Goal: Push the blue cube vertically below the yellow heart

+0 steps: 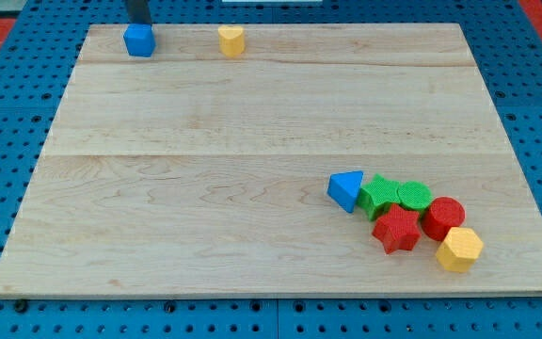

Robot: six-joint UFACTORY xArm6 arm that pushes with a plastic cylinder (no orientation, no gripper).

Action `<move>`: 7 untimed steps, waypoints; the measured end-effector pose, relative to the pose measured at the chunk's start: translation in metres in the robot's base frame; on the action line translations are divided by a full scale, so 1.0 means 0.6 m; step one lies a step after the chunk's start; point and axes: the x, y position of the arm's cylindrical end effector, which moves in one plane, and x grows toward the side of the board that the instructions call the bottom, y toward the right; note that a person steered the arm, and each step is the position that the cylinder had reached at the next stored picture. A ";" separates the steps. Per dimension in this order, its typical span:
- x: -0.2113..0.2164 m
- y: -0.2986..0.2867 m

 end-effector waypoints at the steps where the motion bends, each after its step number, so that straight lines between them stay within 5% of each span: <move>1: 0.069 0.071; 2: 0.108 0.086; 5: 0.029 0.005; 7: 0.152 0.040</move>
